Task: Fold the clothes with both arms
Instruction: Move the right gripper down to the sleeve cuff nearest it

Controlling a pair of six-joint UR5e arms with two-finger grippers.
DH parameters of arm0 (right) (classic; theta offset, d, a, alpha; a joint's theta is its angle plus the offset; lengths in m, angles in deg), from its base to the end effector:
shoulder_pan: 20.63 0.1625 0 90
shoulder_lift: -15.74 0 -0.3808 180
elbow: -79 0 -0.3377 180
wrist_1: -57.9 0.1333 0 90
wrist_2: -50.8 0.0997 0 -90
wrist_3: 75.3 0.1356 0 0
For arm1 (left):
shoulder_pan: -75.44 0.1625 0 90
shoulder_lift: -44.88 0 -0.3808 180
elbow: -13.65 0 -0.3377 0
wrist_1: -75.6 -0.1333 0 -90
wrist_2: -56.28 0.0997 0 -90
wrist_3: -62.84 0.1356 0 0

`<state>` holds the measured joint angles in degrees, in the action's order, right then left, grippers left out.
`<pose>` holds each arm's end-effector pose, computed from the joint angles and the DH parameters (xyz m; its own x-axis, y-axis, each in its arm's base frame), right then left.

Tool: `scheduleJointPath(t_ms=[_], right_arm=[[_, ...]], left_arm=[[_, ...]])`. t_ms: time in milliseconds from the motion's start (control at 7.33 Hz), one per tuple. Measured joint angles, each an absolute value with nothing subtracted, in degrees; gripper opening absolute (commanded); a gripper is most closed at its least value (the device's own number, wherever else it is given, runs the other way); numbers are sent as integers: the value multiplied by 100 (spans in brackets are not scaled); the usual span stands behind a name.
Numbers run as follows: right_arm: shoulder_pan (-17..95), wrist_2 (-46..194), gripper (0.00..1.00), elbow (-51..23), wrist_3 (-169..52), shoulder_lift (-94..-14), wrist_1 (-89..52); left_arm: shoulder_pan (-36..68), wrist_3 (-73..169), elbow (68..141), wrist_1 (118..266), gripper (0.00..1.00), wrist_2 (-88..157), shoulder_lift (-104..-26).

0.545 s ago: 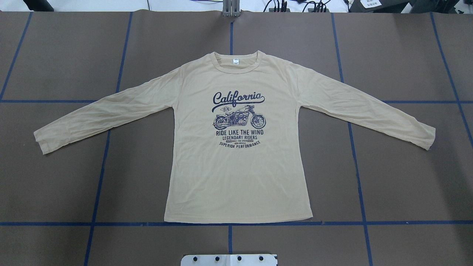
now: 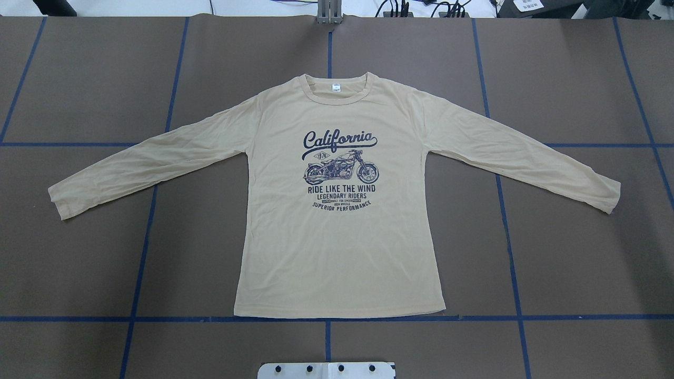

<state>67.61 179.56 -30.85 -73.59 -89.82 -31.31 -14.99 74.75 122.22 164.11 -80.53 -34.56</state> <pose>0.0378 -0.3446 0.6006 0.7783 -0.0496 0.6260 0.0074 0.9975 0.0699 -0.0372 -0.3739 0.5707 0.6718 0.2810 -0.6853 -0.1341 0.9561 0.2606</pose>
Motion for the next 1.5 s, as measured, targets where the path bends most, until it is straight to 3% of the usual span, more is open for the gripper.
scheduleJointPath(t_ms=[818, 1500], right_arm=[[6761, 17948, 100, -3228, -7350, -8938, -2996], [6747, 18406, 98, -3259, -7330, -8938, -1426]], left_arm=[[-1496, 7431, 12217, 16980, 100, -8026, -3986], [-1504, 6711, 12133, 18288, 100, -7940, -4820]])
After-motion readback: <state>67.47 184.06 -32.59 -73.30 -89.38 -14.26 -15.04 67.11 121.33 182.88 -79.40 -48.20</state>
